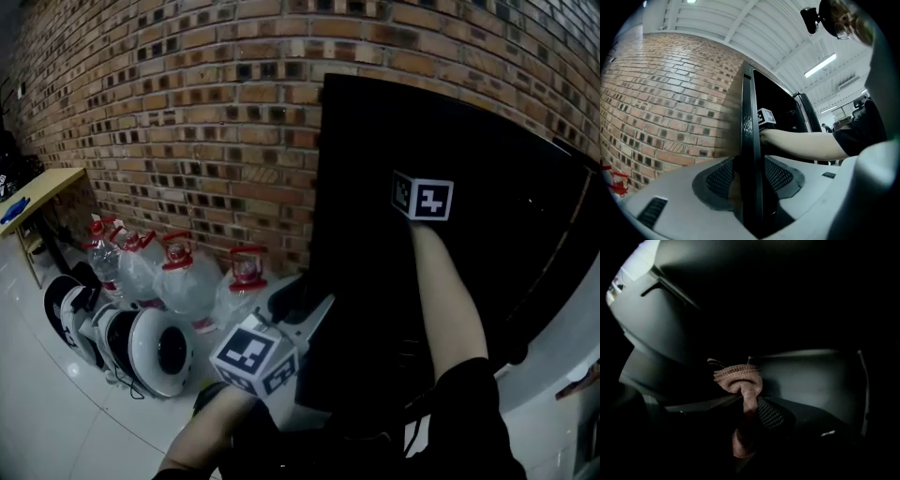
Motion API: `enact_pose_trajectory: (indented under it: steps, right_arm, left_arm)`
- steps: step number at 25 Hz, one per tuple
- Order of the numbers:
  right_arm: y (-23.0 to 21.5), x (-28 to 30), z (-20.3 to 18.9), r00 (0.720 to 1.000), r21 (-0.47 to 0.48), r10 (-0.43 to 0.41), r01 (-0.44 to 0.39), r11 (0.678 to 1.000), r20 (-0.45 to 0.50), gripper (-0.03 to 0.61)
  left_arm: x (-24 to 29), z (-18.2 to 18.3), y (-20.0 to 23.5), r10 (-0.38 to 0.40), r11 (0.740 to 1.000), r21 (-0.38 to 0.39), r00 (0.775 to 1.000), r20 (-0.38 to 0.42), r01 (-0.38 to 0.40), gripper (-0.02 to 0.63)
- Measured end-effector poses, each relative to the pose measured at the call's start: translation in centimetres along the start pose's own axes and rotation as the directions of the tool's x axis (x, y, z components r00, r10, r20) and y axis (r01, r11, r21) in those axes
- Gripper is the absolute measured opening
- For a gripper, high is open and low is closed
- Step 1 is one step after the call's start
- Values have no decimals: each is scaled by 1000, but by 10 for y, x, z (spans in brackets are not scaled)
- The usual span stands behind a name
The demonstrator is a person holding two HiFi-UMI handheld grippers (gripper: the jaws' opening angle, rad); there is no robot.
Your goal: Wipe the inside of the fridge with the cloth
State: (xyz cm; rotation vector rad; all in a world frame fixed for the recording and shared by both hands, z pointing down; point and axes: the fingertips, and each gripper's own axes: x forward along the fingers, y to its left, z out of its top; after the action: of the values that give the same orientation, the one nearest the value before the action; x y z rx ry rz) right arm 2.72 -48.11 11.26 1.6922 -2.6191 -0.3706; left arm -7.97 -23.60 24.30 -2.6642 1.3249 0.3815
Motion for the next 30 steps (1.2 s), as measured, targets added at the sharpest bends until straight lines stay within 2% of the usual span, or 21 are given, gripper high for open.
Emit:
enact_pose_trajectory:
  steps: [4,7,12,17,23,30]
  right_arm:
    - [-4,16,15,999,-2,-41,41,999,12,80]
    - [-1,27,26,998,-8,-60,61,998,30,80]
    - [3,48,35,997,43,-64,62,997,43,80]
    - [0,47,34,994,5,-94,94,996,56,78]
    - [-37,27,35,985,-27,-163,164,986,53,78]
    - [-82,-1,27,970,-14,-237,238,971,51,80]
  left_arm:
    - [12,12,6,24,1000,-18,999,-30,-24,209]
    - [11,11,4,35,999,7,999,-35,-35,210]
    - [7,8,4,28,1000,7,999,-28,-28,210]
    - [9,6,2,33,999,6,999,-28,-33,210]
    - [12,7,4,59,998,21,998,-29,-58,209]
    - [11,6,4,65,998,15,998,-22,-65,209]
